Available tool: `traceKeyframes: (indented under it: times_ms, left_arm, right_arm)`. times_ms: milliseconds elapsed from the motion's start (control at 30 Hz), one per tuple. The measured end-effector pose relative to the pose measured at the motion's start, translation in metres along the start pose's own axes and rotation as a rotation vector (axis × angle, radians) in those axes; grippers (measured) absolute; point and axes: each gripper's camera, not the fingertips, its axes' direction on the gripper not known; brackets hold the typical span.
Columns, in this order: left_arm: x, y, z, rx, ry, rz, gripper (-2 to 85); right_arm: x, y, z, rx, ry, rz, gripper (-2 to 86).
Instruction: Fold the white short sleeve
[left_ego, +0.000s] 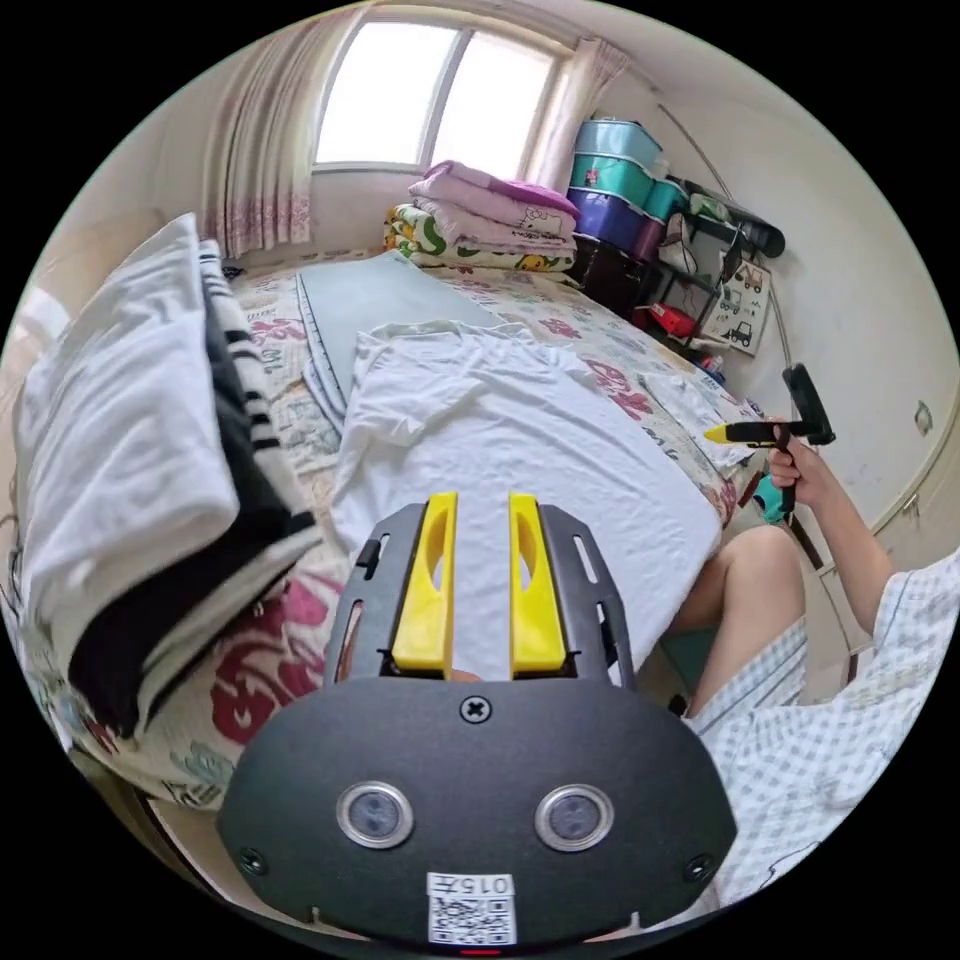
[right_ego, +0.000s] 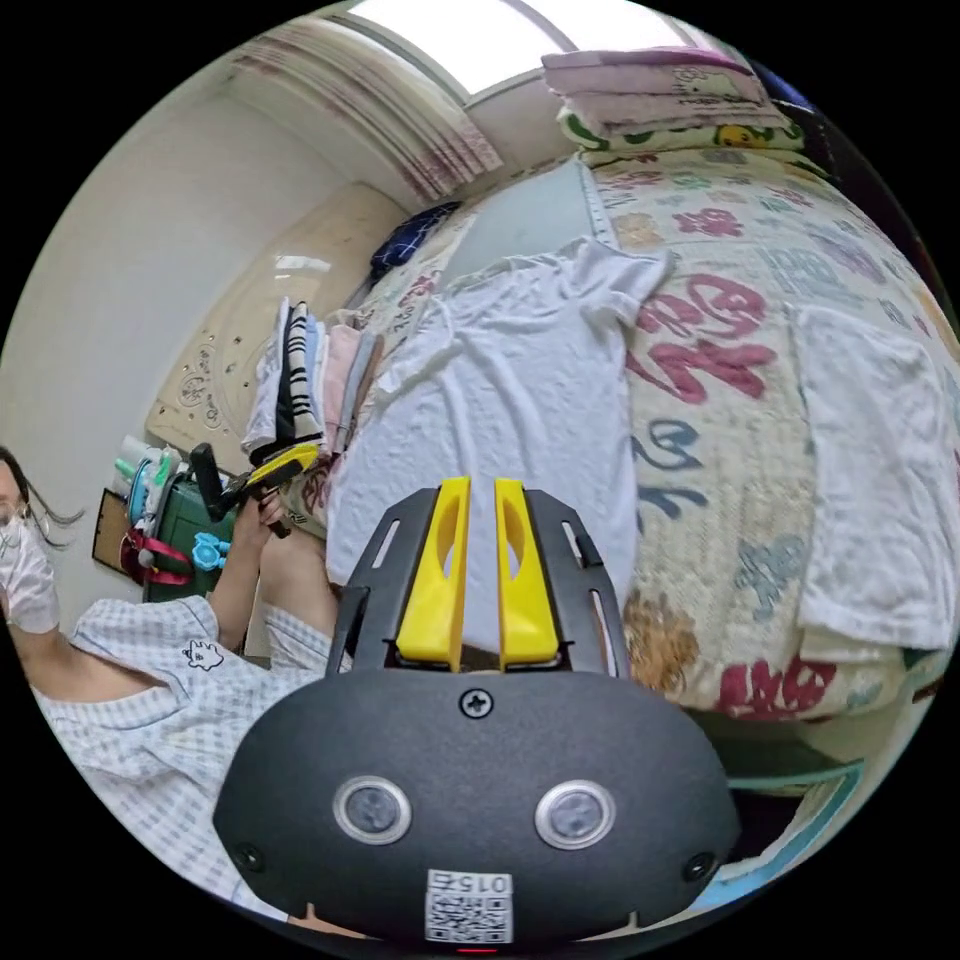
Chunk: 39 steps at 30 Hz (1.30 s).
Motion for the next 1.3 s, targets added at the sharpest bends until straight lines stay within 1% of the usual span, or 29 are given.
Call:
traceKeyframes:
  times_ms: [100, 167, 200, 267, 400, 433, 500, 567, 600, 667, 800, 900, 933, 1000, 1067, 1100, 1167, 1300]
  left_arm:
    - [0.005, -0.047, 0.046, -0.04, -0.037, 0.079, 9.2]
    - [0.007, -0.07, 0.067, -0.045, -0.123, 0.151, 9.8]
    - [0.007, -0.075, 0.071, -0.05, -0.139, 0.166, 10.0]
    - [0.0, -0.089, 0.084, -0.063, -0.178, 0.192, 10.8]
    - [-0.02, -0.088, 0.1, -0.029, -0.211, 0.136, 11.0]
    - [-0.028, -0.087, 0.105, -0.024, -0.225, 0.093, 10.7]
    - [-0.036, -0.093, 0.114, -0.048, -0.214, 0.064, 9.5]
    - [-0.045, -0.098, 0.133, -0.125, -0.223, 0.056, 6.1]
    - [-0.048, -0.098, 0.135, -0.134, -0.213, 0.054, 5.2]
    - [-0.061, -0.094, 0.122, -0.065, -0.186, 0.005, 2.2]
    - [-0.085, -0.088, 0.102, 0.039, -0.178, -0.084, 0.6]
    - [-0.106, -0.078, 0.087, 0.142, -0.195, -0.192, 0.3]
    - [-0.117, -0.073, 0.081, 0.186, -0.159, -0.245, 0.2]
    - [-0.128, -0.067, 0.073, 0.254, -0.189, -0.3, 0.2]
    - [-0.146, -0.061, 0.069, 0.312, -0.206, -0.371, 0.5]
    - [-0.15, -0.06, 0.069, 0.321, -0.21, -0.382, 0.7]
    - [-0.161, -0.061, 0.07, 0.349, -0.236, -0.397, 2.0]
    - [-0.178, -0.067, 0.078, 0.35, -0.192, -0.392, 6.0]
  right_arm:
    - [-0.023, -0.067, 0.06, -0.005, -0.029, -0.055, 6.2]
    - [-0.03, -0.119, 0.115, -0.035, -0.064, -0.031, 6.7]
    - [-0.03, -0.13, 0.128, -0.044, -0.081, -0.025, 6.9]
    - [-0.03, -0.172, 0.183, -0.09, -0.12, 0.017, 8.7]
    - [-0.029, -0.216, 0.251, -0.143, -0.107, 0.07, 10.8]
    - [-0.029, -0.227, 0.27, -0.163, -0.092, 0.072, 10.8]
    - [-0.031, -0.241, 0.297, -0.2, -0.07, 0.058, 10.2]
    - [-0.031, -0.257, 0.332, -0.252, -0.038, 0.063, 7.0]
    - [-0.032, -0.261, 0.339, -0.261, -0.028, 0.07, 5.8]
    - [-0.042, -0.278, 0.359, -0.243, 0.007, 0.04, 2.1]
    - [-0.07, -0.318, 0.386, -0.171, 0.007, -0.027, 0.6]
    - [-0.107, -0.367, 0.425, -0.117, -0.037, -0.091, 0.2]
    - [-0.128, -0.388, 0.447, -0.109, -0.042, -0.131, 0.1]
    - [-0.161, -0.418, 0.488, -0.115, -0.02, -0.196, 0.1]
    - [-0.205, -0.451, 0.553, -0.141, 0.009, -0.259, 0.1]
    - [-0.215, -0.458, 0.57, -0.143, 0.02, -0.266, 0.1]
    - [-0.247, -0.483, 0.636, -0.16, 0.056, -0.291, 0.2]
    - [-0.27, -0.516, 0.73, -0.204, 0.067, -0.282, 0.6]
